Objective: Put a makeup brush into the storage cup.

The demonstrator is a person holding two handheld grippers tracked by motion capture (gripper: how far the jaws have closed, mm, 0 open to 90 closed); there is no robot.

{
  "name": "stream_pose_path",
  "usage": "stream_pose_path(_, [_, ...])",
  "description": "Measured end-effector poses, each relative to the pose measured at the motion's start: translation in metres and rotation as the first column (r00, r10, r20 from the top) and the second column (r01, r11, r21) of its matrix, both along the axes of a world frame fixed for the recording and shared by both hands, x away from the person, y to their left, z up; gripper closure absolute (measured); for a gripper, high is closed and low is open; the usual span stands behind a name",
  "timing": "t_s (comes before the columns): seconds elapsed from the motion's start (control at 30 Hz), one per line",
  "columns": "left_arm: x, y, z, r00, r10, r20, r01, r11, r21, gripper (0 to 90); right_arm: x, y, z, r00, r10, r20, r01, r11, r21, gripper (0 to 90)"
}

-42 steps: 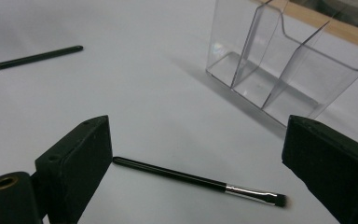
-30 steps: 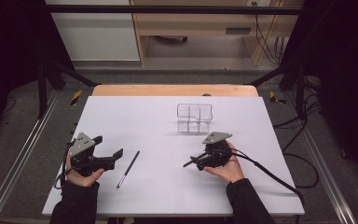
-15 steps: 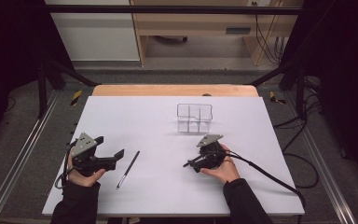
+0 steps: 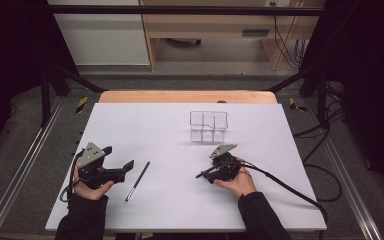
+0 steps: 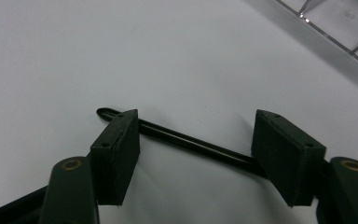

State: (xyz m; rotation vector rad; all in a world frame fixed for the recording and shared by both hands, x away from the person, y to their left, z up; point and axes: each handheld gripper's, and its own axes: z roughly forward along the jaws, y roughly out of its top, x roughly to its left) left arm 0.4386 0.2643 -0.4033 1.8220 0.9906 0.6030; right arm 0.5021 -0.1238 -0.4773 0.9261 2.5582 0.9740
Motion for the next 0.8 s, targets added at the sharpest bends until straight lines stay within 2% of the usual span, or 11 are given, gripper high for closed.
stream_pose_path(0.37, [0.0,0.0,0.001,1.0,-0.002,0.002,0.002,1.0,-0.004,7.0,-0.006,0.0,0.004,0.9988,-0.049,-0.002,0.049,0.9987,-0.016,57.7])
stream_pose_path(0.6, [-0.001,0.001,0.001,1.0,-0.006,0.003,0.006,1.0,-0.003,7.1,-0.009,-0.001,0.005,0.9979,-0.064,-0.008,0.064,0.9977,-0.024,68.9])
stream_pose_path(0.8, [-0.001,-0.001,0.002,0.9999,-0.014,0.005,0.014,0.9999,0.001,7.1,-0.012,-0.001,0.007,0.9974,-0.072,0.003,0.073,0.9961,-0.051,76.4])
